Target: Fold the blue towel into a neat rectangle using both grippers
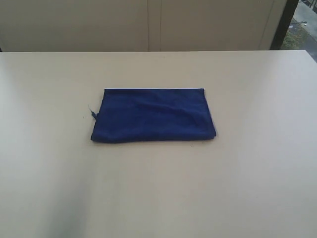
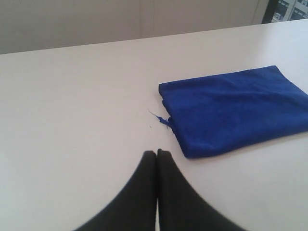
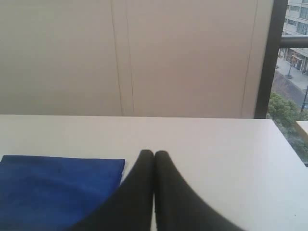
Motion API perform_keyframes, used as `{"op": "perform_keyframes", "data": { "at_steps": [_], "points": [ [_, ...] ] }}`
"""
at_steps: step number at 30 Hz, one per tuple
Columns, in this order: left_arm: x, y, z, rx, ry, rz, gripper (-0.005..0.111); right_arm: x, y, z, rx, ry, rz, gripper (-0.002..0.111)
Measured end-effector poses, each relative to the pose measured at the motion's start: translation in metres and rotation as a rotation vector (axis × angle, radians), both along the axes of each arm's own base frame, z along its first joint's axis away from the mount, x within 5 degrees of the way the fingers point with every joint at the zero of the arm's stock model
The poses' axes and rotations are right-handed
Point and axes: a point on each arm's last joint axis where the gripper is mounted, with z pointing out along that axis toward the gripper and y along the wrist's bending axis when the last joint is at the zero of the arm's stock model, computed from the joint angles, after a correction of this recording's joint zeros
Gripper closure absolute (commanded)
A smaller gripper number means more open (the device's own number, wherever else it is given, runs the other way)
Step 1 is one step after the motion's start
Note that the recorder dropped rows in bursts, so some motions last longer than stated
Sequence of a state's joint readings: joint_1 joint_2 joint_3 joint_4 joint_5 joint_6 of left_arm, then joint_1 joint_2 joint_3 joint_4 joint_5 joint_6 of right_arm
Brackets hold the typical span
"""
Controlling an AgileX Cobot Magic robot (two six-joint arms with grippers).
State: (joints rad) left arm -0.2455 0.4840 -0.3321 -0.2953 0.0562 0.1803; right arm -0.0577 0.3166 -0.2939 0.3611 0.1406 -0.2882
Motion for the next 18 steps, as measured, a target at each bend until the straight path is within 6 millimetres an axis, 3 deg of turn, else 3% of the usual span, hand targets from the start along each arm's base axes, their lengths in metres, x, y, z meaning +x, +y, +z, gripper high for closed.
{"op": "perform_keyframes", "data": {
  "at_steps": [4, 11, 18],
  "points": [
    [0.000, 0.000, 0.000, 0.000, 0.000, 0.000, 0.107, -0.005, 0.000, 0.002, -0.002, -0.027, 0.001, 0.108],
    [0.000, 0.000, 0.000, 0.000, 0.000, 0.000, 0.107, -0.051, 0.002, 0.017, -0.020, -0.305, -0.014, 0.108],
    [0.000, 0.000, 0.000, 0.000, 0.000, 0.000, 0.107, -0.052, -0.001, 0.017, -0.038, -0.308, -0.130, 0.108]
  ]
}}
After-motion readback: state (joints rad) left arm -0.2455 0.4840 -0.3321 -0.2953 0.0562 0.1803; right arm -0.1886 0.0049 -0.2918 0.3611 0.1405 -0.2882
